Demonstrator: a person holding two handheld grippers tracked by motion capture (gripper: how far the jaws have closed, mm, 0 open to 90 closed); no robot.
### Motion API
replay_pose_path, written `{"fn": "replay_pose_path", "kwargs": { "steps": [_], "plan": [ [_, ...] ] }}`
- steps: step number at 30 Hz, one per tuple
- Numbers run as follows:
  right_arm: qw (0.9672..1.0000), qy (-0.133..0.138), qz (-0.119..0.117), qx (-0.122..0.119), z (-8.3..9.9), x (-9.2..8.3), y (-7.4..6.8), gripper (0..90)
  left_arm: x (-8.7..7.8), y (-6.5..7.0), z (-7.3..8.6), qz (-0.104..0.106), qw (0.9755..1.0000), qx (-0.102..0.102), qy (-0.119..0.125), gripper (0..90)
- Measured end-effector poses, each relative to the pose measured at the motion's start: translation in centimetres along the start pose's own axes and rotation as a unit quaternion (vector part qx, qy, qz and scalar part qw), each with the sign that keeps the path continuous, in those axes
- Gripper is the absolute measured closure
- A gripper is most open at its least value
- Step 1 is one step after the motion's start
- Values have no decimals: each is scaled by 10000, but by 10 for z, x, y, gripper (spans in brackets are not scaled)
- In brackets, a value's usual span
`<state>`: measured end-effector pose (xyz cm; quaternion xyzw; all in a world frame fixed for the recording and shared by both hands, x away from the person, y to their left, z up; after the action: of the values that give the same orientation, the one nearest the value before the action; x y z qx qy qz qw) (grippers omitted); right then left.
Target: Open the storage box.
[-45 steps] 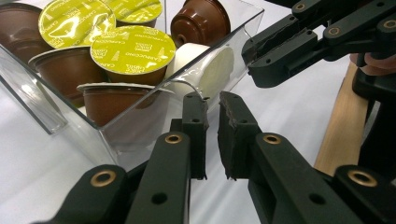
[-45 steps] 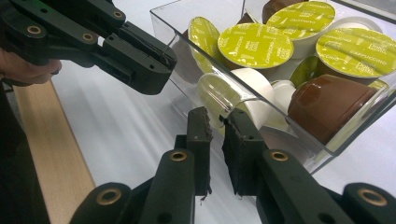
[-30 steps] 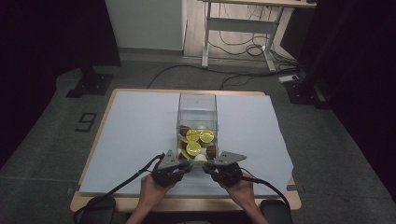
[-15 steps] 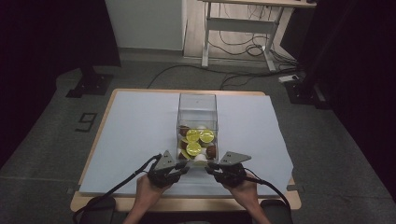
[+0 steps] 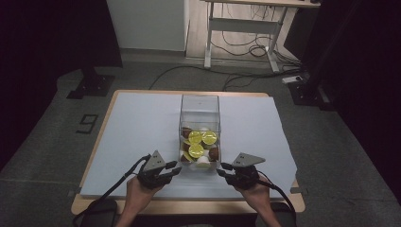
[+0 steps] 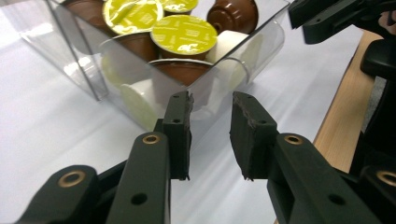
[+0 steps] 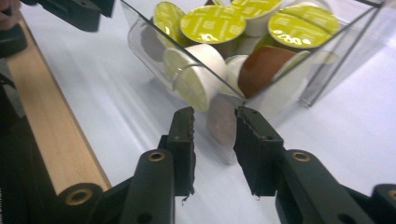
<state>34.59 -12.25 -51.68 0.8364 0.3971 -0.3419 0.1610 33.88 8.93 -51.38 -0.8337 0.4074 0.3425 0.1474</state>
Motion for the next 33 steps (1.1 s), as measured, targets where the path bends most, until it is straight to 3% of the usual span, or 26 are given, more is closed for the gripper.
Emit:
{"fn": "replay_pose_path", "kwargs": {
  "steps": [10, 14, 16, 20, 25, 33],
  "plan": [
    [9994, -51, 306, 128, 4, -9, 23, 523, -5, -27, 8, -316, 9994, -103, -75, 573],
    [9992, -126, 329, 171, 7, -8, 30, 461, -4, -37, 12, -316, 9992, -237, -101, 509],
    [9988, -281, 315, 251, 10, -5, 37, 389, -2, -45, 16, -311, 9989, -340, -116, 464],
    [9981, -366, 373, 318, 12, -1, 46, 338, 1, -50, 20, -401, 9984, -356, -198, 339],
    [9962, -428, 590, 471, 16, 5, 63, 240, 8, -61, 27, -522, 9971, -447, -316, 222],
    [9928, -734, 736, 602, 32, 20, 81, 138, 21, -74, 42, -598, 9947, -588, -592, 118]
  ]
}}
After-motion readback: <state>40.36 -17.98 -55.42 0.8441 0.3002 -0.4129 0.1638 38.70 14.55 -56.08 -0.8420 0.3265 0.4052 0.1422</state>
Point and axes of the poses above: each handheld gripper's, and its own axes: x roughly forward along the jaws, z roughly out of its underside, y roughly to its right, the point moved 9 cm from there along x, roughly forward along the jaws, and after that the axes turned 10 degrees about -y, right-handed, at the moved point
